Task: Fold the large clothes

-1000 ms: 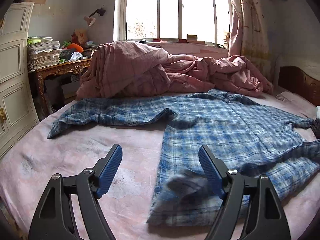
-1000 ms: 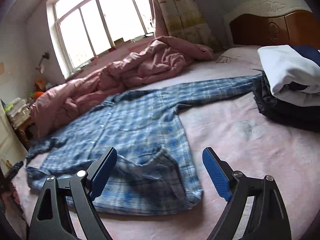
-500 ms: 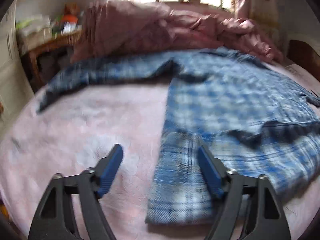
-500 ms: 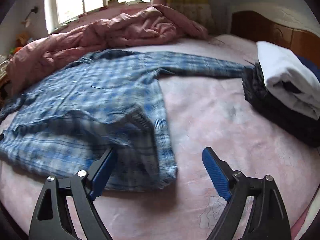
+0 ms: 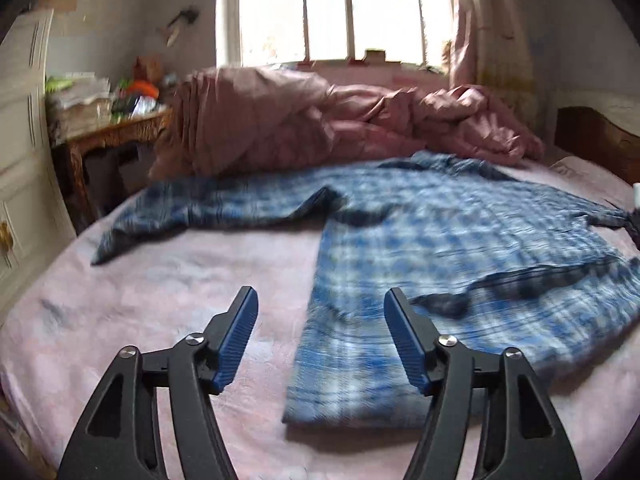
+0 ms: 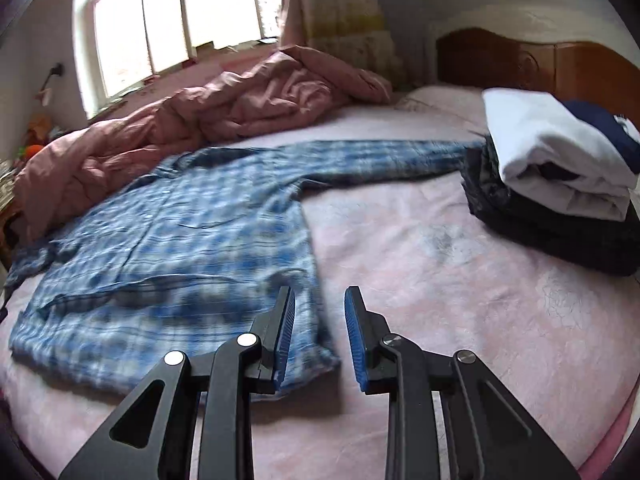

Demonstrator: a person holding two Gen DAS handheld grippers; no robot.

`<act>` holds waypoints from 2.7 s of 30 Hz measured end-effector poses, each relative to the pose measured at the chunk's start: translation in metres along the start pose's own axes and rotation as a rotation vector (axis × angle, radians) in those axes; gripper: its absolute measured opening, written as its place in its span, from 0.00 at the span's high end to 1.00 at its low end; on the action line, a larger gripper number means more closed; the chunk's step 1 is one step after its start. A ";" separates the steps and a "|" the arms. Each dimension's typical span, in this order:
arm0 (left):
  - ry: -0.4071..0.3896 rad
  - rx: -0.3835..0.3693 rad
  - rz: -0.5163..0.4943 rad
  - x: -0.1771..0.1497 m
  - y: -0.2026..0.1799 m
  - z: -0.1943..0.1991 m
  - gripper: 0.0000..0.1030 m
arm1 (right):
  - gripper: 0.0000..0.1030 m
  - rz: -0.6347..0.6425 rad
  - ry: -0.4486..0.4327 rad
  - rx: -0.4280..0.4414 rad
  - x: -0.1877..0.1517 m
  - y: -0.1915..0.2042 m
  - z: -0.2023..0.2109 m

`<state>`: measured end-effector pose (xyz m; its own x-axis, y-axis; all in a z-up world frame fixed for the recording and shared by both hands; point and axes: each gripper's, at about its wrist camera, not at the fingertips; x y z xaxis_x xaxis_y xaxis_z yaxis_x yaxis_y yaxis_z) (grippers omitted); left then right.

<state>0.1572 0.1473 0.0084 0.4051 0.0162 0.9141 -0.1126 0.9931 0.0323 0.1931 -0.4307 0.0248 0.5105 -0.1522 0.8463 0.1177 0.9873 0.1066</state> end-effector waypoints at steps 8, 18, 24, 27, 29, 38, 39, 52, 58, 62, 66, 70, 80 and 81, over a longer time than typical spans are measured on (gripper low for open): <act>0.102 -0.003 0.035 -0.020 -0.012 -0.003 0.31 | 0.41 -0.076 0.070 0.030 -0.014 -0.008 -0.011; 0.254 0.047 0.018 -0.044 -0.014 -0.034 0.30 | 0.91 -0.219 0.215 0.057 -0.029 -0.035 -0.045; 0.223 0.035 0.013 -0.042 -0.015 -0.027 0.32 | 0.91 -0.197 0.180 0.033 -0.026 -0.029 -0.042; 0.126 0.017 -0.014 -0.034 -0.019 -0.008 0.32 | 0.85 -0.143 0.116 -0.022 -0.022 -0.020 -0.030; 0.042 0.015 -0.046 -0.028 -0.024 0.008 0.32 | 0.82 -0.078 0.030 -0.044 -0.017 -0.008 -0.011; -0.061 -0.198 -0.134 -0.011 -0.053 0.037 0.21 | 0.29 0.111 -0.114 0.181 -0.016 0.058 0.025; -0.018 -0.256 -0.161 -0.011 -0.061 0.034 0.13 | 0.22 0.152 -0.112 0.206 -0.020 0.069 0.026; 0.218 -0.323 -0.401 -0.047 -0.128 0.006 0.07 | 0.06 0.532 0.142 0.268 -0.077 0.154 -0.013; 0.237 -0.167 -0.339 -0.043 -0.115 -0.011 0.05 | 0.04 0.567 0.132 0.149 -0.074 0.161 -0.032; 0.209 0.007 -0.357 -0.038 -0.099 -0.022 0.05 | 0.03 0.555 0.111 0.025 -0.067 0.150 -0.042; 0.238 0.057 -0.298 -0.032 -0.072 -0.037 0.19 | 0.02 0.528 0.078 -0.127 -0.059 0.130 -0.046; 0.252 0.054 -0.256 -0.032 -0.058 -0.039 0.60 | 0.06 0.497 0.041 -0.157 -0.053 0.114 -0.041; 0.191 0.036 -0.216 -0.033 -0.047 -0.021 0.97 | 0.94 0.366 0.125 -0.148 -0.049 0.088 -0.044; 0.169 0.034 -0.213 -0.031 -0.047 -0.016 0.97 | 0.95 0.340 0.116 -0.129 -0.047 0.086 -0.040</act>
<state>0.1644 0.1020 -0.0285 0.5684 -0.1709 0.8048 -0.0380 0.9717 0.2332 0.2135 -0.3408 -0.0268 0.6311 0.1714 0.7565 0.0276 0.9697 -0.2427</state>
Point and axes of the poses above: each gripper's, at about its wrist camera, not at the fingertips, and z roughly against the way its jaws point, y to its left, x to its top, and after that the axes turned 5 degrees about -y, right-handed
